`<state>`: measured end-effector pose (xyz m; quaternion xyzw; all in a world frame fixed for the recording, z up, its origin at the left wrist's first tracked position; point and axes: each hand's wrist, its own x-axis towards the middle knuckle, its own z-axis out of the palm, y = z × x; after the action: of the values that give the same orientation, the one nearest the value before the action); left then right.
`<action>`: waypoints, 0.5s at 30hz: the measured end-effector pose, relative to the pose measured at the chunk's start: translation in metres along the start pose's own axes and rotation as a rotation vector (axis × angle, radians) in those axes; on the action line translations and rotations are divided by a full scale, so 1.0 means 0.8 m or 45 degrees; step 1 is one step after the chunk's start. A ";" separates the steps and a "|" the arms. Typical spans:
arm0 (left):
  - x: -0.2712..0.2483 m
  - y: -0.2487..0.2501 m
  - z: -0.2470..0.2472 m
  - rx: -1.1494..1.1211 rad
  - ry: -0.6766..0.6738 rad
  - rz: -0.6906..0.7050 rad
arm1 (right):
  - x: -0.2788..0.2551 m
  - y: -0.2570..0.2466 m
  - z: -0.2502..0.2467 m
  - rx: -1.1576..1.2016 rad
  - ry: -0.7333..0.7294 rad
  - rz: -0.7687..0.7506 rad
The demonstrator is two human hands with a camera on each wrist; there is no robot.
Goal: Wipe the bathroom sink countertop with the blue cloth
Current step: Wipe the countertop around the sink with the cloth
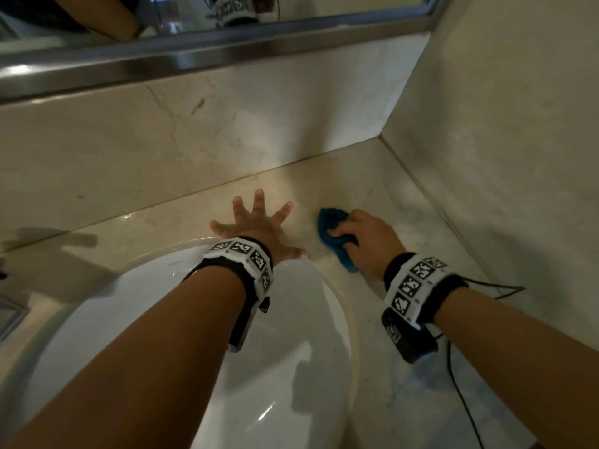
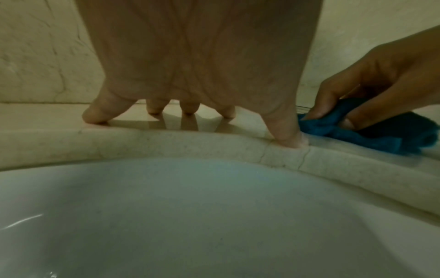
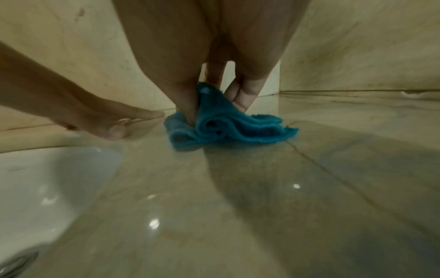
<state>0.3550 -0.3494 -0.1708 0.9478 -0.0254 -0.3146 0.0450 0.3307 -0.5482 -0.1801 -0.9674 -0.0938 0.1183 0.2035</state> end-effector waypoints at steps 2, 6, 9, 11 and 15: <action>-0.002 0.003 0.000 0.060 0.022 0.009 | -0.008 -0.002 0.001 0.002 -0.054 -0.009; -0.005 0.023 0.002 0.088 0.049 0.224 | -0.007 0.012 -0.021 0.116 0.044 0.068; 0.003 0.029 0.008 0.068 -0.038 0.289 | 0.014 0.046 -0.043 0.014 0.231 0.184; 0.010 0.024 0.013 0.072 -0.050 0.282 | 0.032 0.066 -0.048 -0.049 0.221 0.255; 0.013 0.020 0.009 0.076 -0.044 0.293 | 0.053 0.073 -0.042 -0.095 0.106 0.309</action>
<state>0.3590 -0.3667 -0.1811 0.9340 -0.1441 -0.3228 0.0519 0.3878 -0.6030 -0.1828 -0.9826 0.0280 0.0984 0.1553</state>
